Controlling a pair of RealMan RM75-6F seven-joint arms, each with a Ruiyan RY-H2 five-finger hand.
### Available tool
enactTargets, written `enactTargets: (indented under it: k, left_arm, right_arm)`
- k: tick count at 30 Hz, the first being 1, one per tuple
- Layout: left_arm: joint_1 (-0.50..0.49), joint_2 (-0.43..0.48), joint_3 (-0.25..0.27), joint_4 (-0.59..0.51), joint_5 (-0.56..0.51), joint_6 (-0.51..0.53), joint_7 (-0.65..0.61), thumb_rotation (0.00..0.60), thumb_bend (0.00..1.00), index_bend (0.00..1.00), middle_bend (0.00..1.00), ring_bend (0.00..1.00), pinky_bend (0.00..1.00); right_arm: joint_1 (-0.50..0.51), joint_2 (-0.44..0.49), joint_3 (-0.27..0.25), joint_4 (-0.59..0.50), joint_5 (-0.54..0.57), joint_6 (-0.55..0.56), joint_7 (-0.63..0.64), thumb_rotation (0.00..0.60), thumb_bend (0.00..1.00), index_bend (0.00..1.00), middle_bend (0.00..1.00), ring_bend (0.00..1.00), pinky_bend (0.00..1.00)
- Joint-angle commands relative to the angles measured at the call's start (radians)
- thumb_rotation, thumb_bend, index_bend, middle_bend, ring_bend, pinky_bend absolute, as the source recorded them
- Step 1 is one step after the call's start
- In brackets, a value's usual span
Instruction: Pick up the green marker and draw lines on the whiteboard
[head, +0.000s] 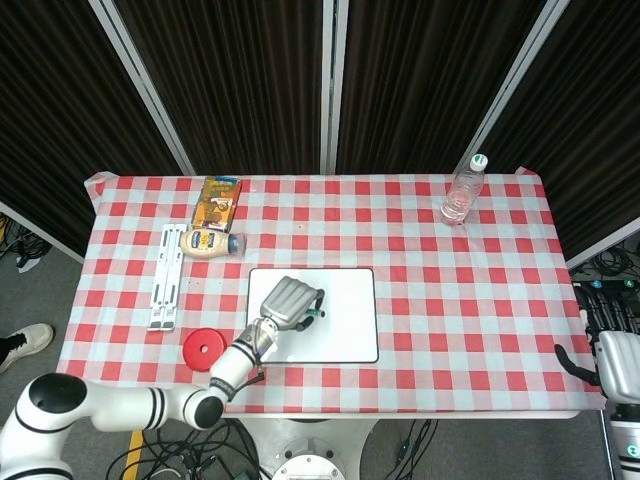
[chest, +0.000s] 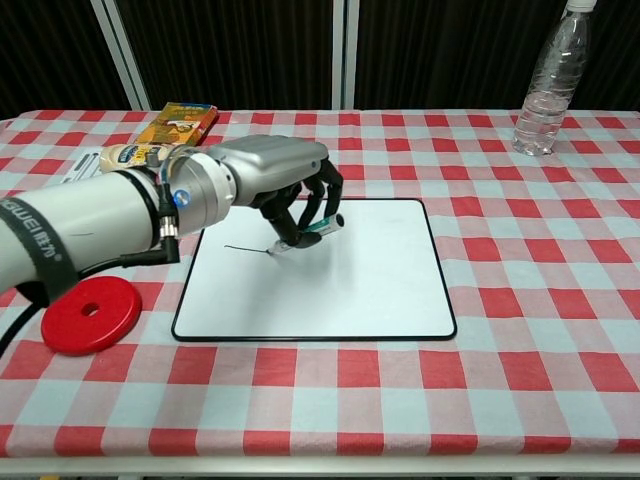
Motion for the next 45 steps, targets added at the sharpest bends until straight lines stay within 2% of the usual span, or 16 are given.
enactTargets:
  k: [1,6,11,24,33,45]
  left_arm:
    - [-0.008,0.009,-0.007,-0.029,0.005,0.033,0.030,0.600,0.45,0.56,0.60,0.75,0.93]
    - [0.016,0.086,0.016,-0.152,0.010,0.105,0.088,0.600,0.45,0.56,0.59,0.75,0.93]
    - [0.039,0.131,0.054,-0.214,-0.013,0.136,0.124,0.600,0.45,0.56,0.59,0.75,0.93]
    - [0.037,0.101,0.085,-0.135,-0.049,0.118,0.128,0.600,0.45,0.56,0.59,0.75,0.93]
    - [0.030,0.087,0.095,-0.121,-0.069,0.110,0.143,0.600,0.45,0.56,0.59,0.75,0.93]
    - [-0.005,0.021,0.075,-0.091,-0.080,0.073,0.132,0.600,0.45,0.56,0.59,0.75,0.93]
  right_arm:
    - [-0.003,0.001,0.000,0.005,-0.002,0.005,0.008,0.600,0.21,0.00,0.04,0.00,0.00]
    - [0.004,-0.004,0.000,0.022,-0.012,-0.002,0.027,0.600,0.21,0.00,0.04,0.00,0.00]
    - [0.015,-0.014,-0.001,0.037,-0.026,-0.012,0.041,0.600,0.21,0.00,0.04,0.00,0.00]
    - [0.021,-0.011,0.001,0.022,-0.019,-0.022,0.018,0.600,0.21,0.00,0.04,0.00,0.00]
    - [0.025,-0.011,0.001,0.022,-0.014,-0.032,0.016,0.600,0.21,0.00,0.04,0.00,0.00]
    - [0.014,-0.010,-0.003,0.038,-0.010,-0.025,0.038,0.600,0.21,0.00,0.04,0.00,0.00]
